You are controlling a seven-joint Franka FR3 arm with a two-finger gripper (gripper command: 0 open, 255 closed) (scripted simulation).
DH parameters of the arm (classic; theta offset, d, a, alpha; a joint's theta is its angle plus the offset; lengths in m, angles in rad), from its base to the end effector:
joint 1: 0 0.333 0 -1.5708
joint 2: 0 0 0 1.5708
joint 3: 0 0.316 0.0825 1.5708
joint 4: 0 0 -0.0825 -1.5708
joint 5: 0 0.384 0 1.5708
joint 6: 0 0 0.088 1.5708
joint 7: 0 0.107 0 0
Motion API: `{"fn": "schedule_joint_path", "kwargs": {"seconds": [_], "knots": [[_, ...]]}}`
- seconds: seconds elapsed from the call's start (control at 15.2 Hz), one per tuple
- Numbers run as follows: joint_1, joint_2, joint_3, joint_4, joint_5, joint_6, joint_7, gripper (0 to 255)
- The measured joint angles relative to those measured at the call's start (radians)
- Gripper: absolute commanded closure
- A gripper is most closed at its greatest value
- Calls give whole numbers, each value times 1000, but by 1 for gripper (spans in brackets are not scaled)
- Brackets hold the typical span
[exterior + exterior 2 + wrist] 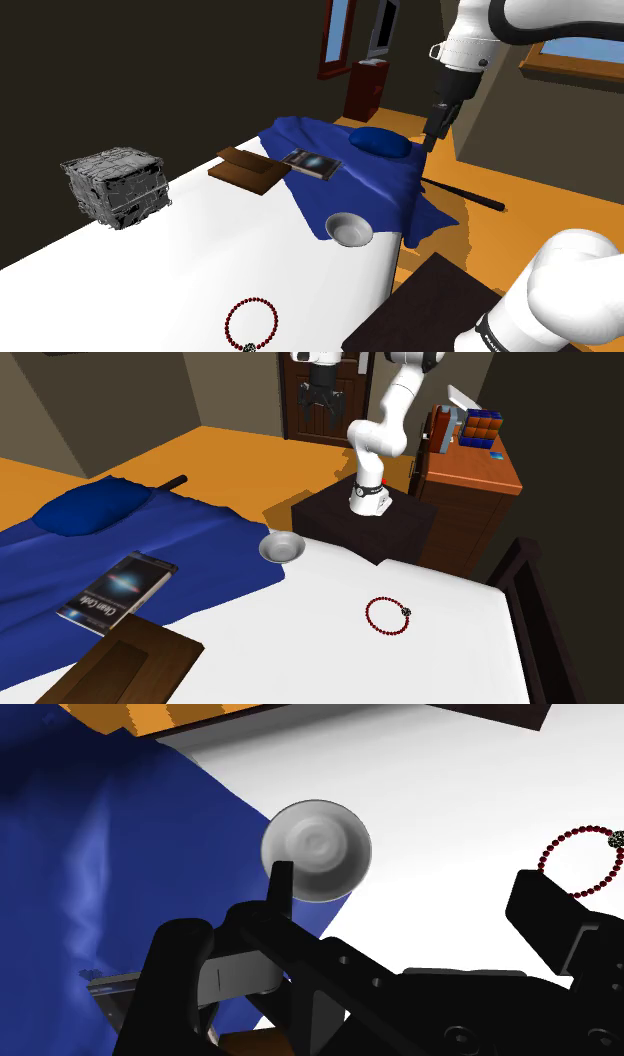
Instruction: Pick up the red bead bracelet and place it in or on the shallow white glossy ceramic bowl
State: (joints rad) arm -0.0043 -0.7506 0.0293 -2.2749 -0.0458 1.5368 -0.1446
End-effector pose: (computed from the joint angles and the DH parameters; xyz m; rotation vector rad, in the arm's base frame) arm 0.3139 0.0060 0.6148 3.0653 0.2458 0.0124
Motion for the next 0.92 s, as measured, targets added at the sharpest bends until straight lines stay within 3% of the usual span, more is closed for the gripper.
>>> {"fn": "schedule_joint_path", "kwargs": {"seconds": [0.4, 0.92], "knots": [[4, -38, 68, -123, 53, 80, 121, 0], [27, -26, 228, -291, 177, 260, 371, 0]]}}
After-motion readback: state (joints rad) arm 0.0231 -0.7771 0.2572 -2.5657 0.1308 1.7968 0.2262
